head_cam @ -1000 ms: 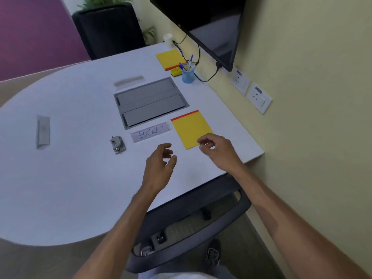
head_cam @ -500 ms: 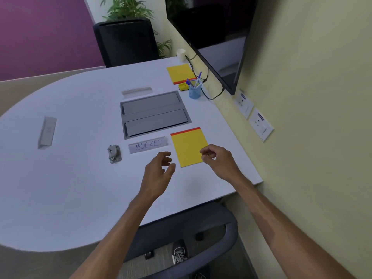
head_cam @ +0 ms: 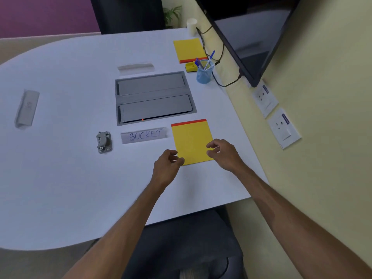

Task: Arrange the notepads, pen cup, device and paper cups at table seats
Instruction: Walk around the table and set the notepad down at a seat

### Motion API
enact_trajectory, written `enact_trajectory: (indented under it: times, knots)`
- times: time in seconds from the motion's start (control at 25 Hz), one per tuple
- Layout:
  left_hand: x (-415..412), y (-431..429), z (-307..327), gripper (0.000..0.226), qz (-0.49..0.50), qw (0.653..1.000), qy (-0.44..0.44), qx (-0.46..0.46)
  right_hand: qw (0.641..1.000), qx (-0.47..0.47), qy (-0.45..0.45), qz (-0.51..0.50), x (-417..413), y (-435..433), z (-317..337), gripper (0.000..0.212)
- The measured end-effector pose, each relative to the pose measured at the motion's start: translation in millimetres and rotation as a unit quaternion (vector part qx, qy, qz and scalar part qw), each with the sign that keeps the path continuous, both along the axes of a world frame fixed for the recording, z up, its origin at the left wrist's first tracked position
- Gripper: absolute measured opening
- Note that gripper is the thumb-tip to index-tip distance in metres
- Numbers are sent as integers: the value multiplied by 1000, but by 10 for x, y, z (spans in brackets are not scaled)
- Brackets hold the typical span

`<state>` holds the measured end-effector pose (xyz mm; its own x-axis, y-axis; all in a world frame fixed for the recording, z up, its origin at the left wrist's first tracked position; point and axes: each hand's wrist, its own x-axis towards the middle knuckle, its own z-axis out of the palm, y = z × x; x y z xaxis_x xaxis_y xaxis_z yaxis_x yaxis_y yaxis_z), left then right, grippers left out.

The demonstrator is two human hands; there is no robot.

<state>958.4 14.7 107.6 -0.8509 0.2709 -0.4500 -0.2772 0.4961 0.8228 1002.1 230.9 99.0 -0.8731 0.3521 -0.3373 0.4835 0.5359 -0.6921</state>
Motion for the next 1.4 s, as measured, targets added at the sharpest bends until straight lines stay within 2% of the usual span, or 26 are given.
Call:
enact_trajectory:
  times: [0.16,0.32,0.44,0.56,0.72,0.8,0.84,0.92,1.04,1.24,1.4]
  knots:
    - [-258,341,-465,51,47,996,-70,-36,998,14,-63,-8,-329,290,-468,42]
    - [-470,672,-871,56,125,982,-108,-88,989,-28,-119,-87,-595,532,-830,56]
    - [-548,827,-1067,32,185,970,-125,-93,983,-17,-155,-97,-716,626,-985,49]
    - [-630,892,-1161,12,235,956,-155,-88,979,0,-175,-103,-801,683,-1064,32]
    - [-749,876,-1270,14,252,947,-179,-91,970,-41,-191,-144,-932,809,-1134,35]
    - [-797,860,-1340,12,244,950,-175,-87,970,-38,-193,-143,-967,865,-1139,24]
    - [-814,862,-1381,12,243,951,-175,-83,973,-23,-193,-127,-968,899,-1135,13]
    - [-845,912,-1400,14,243,950,-179,-76,978,5,-181,-104,-954,961,-1127,10]
    - [-895,1115,-1362,20,238,952,-185,-50,981,48,-153,-108,-900,1078,-1066,26]
    - [-1063,1669,-1189,15,230,959,-162,-33,971,210,-68,-91,-933,1310,-1018,31]
    - [-1200,2047,-1208,20,230,960,-156,-24,956,274,-64,-82,-1002,1443,-1160,36]
